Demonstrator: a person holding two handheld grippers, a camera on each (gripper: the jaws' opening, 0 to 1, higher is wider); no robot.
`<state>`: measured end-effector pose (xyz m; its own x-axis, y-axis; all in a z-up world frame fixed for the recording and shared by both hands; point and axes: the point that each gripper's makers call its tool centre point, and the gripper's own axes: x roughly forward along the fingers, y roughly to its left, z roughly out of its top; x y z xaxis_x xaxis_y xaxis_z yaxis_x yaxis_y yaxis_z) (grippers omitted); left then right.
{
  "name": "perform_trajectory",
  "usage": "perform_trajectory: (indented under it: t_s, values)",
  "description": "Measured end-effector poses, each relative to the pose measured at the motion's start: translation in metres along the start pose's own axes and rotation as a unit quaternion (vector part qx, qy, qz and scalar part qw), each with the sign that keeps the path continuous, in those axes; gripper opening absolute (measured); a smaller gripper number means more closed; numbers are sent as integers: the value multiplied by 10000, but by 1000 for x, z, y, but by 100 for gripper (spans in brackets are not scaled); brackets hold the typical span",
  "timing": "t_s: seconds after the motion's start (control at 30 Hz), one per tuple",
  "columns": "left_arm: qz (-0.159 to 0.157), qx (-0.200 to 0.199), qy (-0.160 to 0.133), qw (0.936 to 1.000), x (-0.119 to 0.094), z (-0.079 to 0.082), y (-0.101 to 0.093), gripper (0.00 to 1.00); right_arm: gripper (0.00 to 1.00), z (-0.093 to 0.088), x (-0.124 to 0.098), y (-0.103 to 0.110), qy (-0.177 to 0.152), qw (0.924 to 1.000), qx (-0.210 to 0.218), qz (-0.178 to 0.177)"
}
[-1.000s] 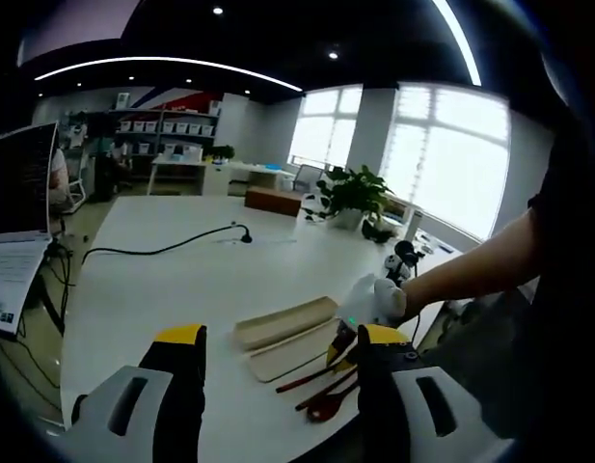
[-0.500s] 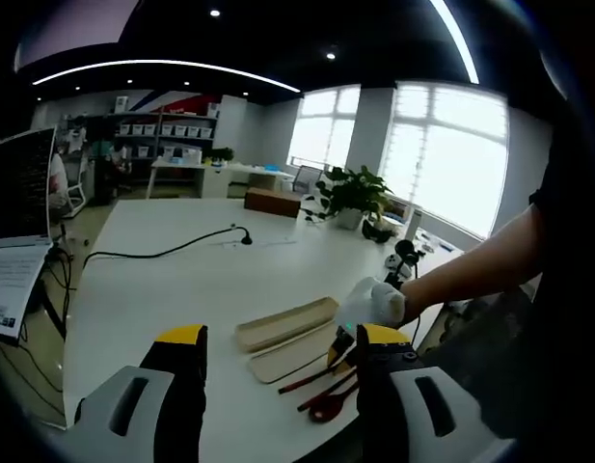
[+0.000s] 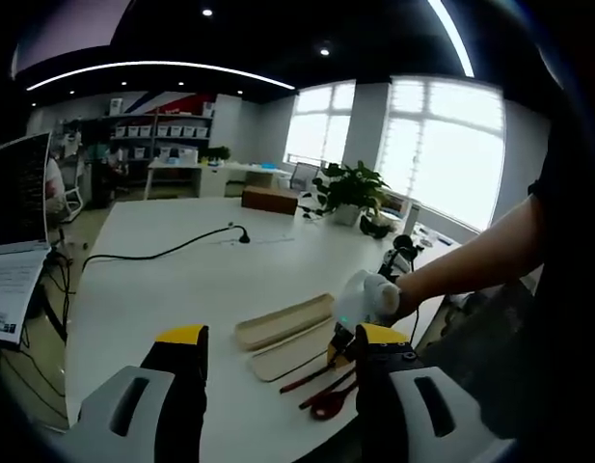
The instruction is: Arrange the utensils inside the cutlery case until each visible utensil rests in its matching compartment.
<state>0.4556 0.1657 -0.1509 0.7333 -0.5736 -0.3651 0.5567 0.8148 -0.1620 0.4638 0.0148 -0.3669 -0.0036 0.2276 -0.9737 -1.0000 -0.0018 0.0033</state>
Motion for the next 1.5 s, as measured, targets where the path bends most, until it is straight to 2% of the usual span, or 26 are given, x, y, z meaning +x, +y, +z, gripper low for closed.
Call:
perform_trajectory:
  t_s: [0.1,0.5,0.6,0.7,0.77,1.13,1.5]
  values:
    - [19,-1,6,10000,0,0,1,64,1,0,0,0,44,9999,111,-14]
    - [10,-5,-30,10000,-1,1,1,64,0,1,-2,2,7,10000,-78,14]
    - [25,-14,-34,10000,-1,2,2,64,0,1,-2,1,6,10000,46,19]
    - [45,-40,-51,10000,-1,2,3,64,0,4,-2,4,-81,9999,-17,91]
    - [54,-33,-51,10000,-2,2,3,64,0,3,-2,5,-28,9999,-14,109]
    - [60,-16,-60,10000,-1,2,3,64,0,1,-16,-6,64,10000,19,29]
    - [41,-16,-70,10000,-1,2,2,64,0,3,-26,-6,-68,9999,52,60]
